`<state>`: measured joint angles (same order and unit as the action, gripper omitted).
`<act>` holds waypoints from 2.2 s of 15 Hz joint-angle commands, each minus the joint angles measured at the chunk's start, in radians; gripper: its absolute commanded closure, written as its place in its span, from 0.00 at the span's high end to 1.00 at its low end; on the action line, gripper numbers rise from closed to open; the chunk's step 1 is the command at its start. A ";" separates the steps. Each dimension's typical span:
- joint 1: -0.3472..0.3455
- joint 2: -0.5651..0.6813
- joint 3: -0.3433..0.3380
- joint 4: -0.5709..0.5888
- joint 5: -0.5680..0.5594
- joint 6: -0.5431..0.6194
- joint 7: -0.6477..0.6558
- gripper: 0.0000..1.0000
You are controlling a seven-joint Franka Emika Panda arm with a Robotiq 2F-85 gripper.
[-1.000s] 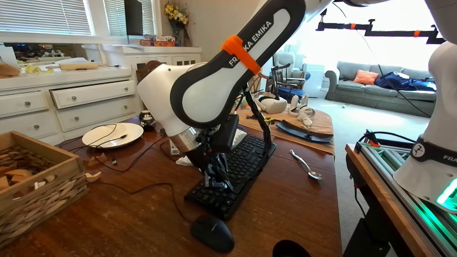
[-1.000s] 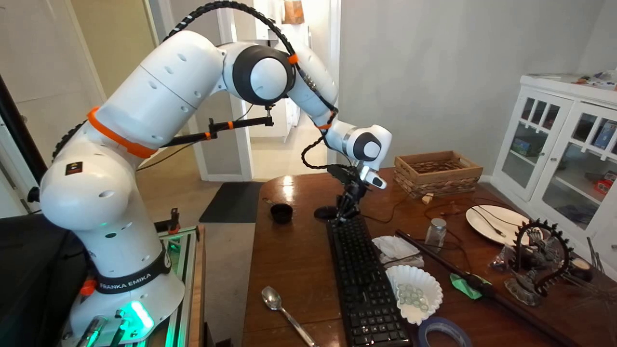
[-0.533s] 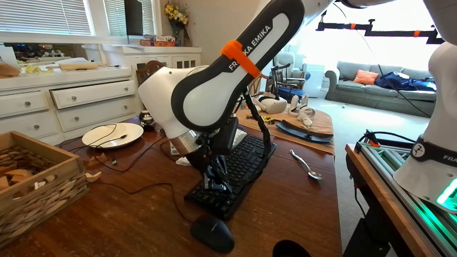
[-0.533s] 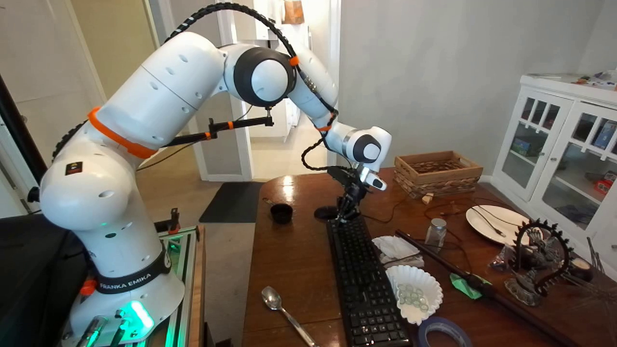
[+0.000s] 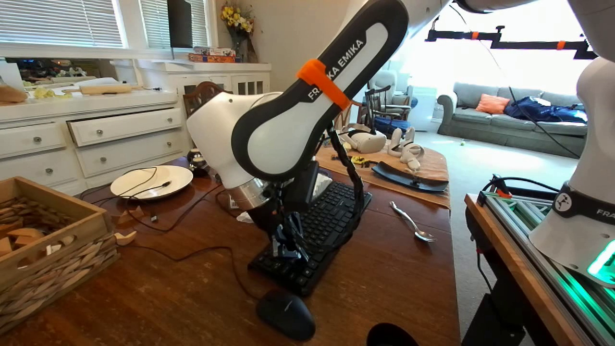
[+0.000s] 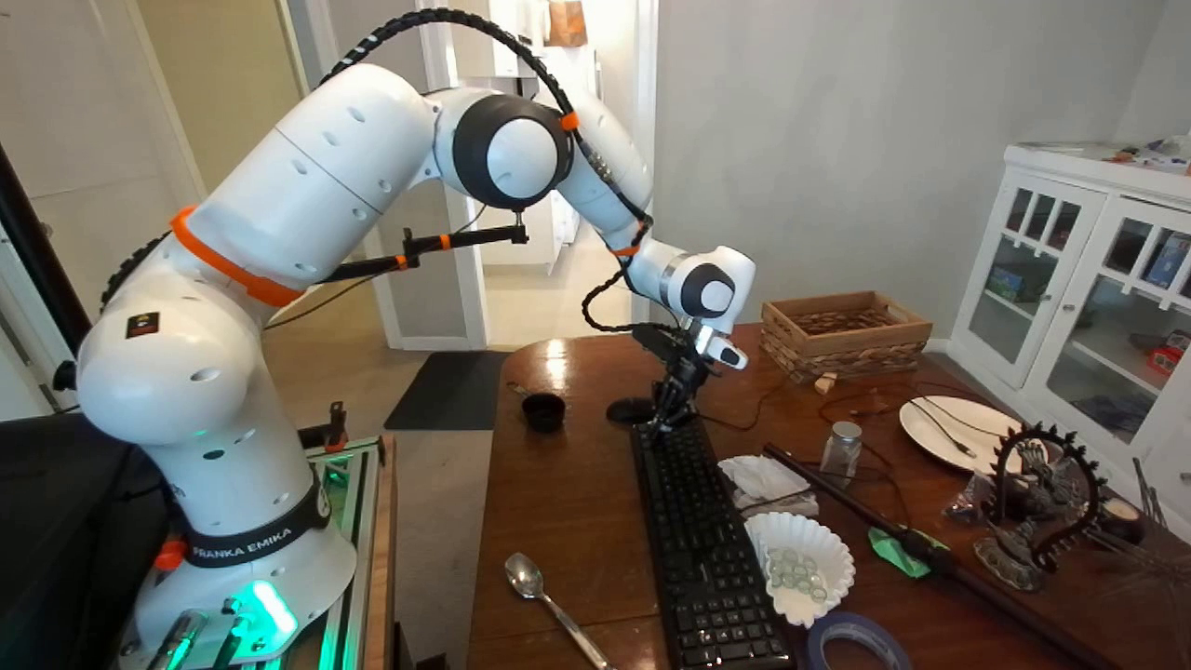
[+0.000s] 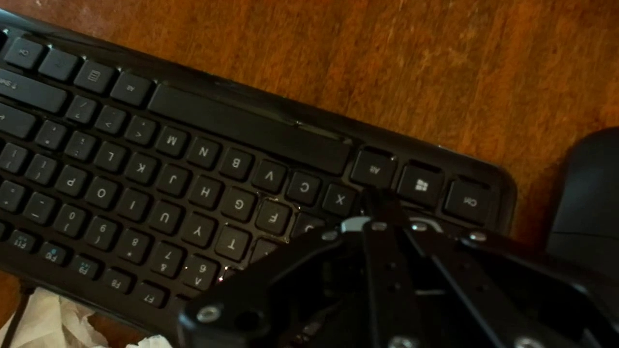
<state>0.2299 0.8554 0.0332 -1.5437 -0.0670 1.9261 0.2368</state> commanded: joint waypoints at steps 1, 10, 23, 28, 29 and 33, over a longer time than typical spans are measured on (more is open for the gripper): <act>0.001 0.024 0.001 0.014 -0.011 0.025 -0.017 0.00; 0.024 -0.113 0.003 -0.065 -0.006 -0.032 0.035 0.00; 0.019 -0.481 0.000 -0.236 -0.050 -0.029 0.152 0.99; 0.008 -0.583 0.004 -0.325 -0.078 0.010 0.174 1.00; 0.006 -0.600 0.005 -0.344 -0.086 0.023 0.181 1.00; -0.006 -0.588 0.016 -0.320 -0.090 0.020 0.163 1.00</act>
<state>0.2403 0.2663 0.0307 -1.8662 -0.1528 1.9498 0.3969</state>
